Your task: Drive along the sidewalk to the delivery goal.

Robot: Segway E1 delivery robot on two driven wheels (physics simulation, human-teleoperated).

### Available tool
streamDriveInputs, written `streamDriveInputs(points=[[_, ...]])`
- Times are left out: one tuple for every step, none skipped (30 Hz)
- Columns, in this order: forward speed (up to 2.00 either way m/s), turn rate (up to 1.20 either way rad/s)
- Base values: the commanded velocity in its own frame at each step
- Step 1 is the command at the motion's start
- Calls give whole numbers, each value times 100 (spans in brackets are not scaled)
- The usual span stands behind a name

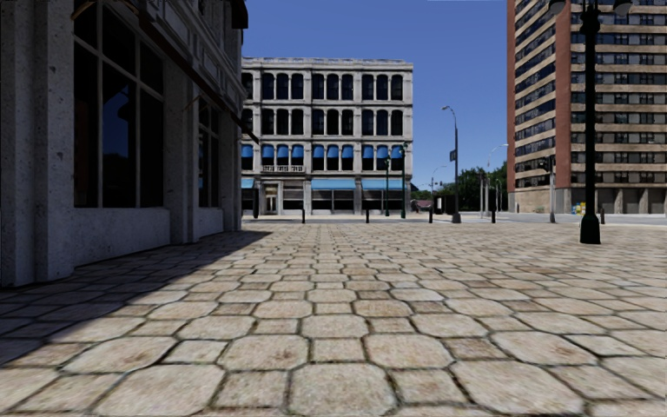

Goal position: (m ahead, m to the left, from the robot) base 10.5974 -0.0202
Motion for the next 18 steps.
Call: streamDriveInputs(points=[[200, 0], [200, 0], [200, 0], [200, 0], [200, 0], [200, 0], [200, 0], [200, 0], [200, 0], [200, 0], [200, 0], [200, 0], [200, 0], [200, 0], [200, 0], [200, 0], [200, 0], [200, 0]])
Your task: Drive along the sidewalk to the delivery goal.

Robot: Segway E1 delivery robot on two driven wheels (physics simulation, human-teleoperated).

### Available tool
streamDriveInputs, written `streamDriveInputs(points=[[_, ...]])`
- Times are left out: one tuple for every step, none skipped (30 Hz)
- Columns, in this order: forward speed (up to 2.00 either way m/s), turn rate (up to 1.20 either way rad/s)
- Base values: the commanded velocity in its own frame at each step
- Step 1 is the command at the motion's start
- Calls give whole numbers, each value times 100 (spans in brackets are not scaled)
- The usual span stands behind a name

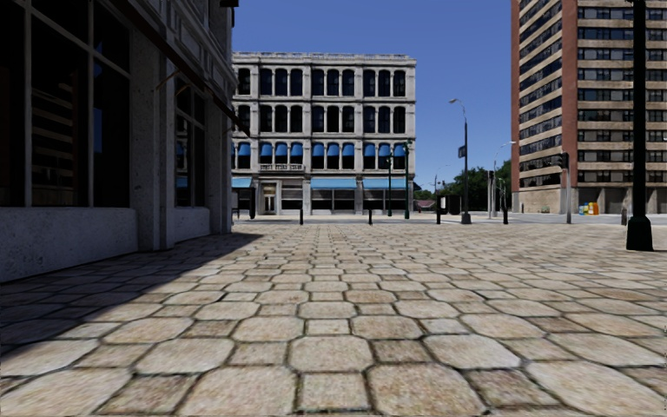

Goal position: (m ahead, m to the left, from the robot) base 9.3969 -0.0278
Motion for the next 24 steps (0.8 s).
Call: streamDriveInputs(points=[[200, 0], [200, 0], [200, 0], [200, 0], [200, 0], [200, 0], [200, 0], [200, 0], [200, 0], [200, 0], [200, 0], [200, 0], [200, 0], [200, 0], [200, 0], [200, 0], [200, 0], [200, 0], [200, 0], [200, 0], [200, 0], [200, 0], [200, 0], [200, 0]])
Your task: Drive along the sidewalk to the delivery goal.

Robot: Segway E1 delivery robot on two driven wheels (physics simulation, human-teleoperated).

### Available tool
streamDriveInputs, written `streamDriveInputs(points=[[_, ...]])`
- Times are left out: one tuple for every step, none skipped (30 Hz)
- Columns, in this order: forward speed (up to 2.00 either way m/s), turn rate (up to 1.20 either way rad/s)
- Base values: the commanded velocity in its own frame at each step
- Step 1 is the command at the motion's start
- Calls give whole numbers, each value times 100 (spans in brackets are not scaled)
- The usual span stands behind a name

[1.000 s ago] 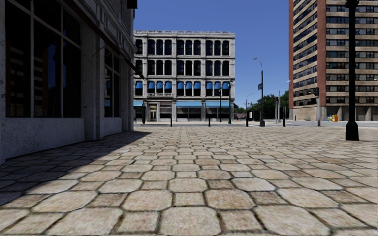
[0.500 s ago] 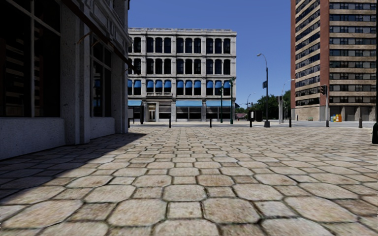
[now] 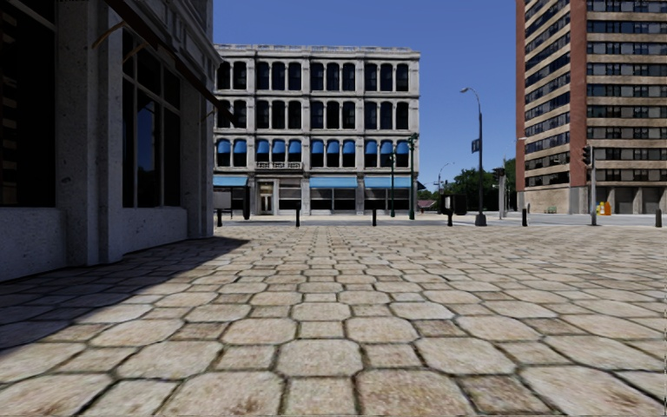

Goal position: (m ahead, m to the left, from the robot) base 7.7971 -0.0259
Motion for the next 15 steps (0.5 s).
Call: streamDriveInputs(points=[[200, 0], [200, 0], [200, 0], [200, 0], [200, 0], [200, 0], [200, 0], [200, 0], [200, 0], [200, 0], [200, 0], [200, 0], [200, 0], [200, 0], [200, 0]])
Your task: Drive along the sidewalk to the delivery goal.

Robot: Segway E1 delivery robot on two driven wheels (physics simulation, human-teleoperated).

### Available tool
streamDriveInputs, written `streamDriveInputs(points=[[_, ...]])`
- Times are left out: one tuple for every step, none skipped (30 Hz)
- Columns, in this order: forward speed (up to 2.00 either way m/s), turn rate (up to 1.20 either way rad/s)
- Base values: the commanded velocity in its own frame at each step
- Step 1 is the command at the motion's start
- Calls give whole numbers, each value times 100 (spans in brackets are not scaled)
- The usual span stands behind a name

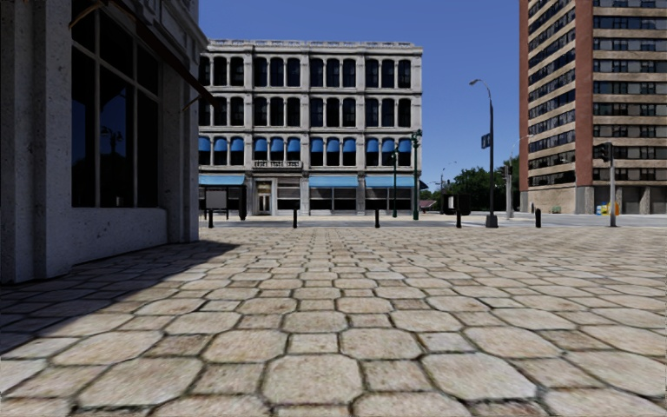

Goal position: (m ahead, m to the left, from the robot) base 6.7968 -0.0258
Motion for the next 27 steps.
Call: streamDriveInputs(points=[[200, 0], [200, 0], [200, 0], [200, 0], [200, 0], [200, 0], [200, 0], [200, 0], [200, 0], [200, 0], [200, 0], [200, 0], [200, 0], [200, 0], [200, 0], [200, 0], [200, 0], [200, 0], [200, 0], [200, 0], [200, 0], [200, 0], [200, 0], [200, 0], [200, 0], [200, 0], [200, 0]])
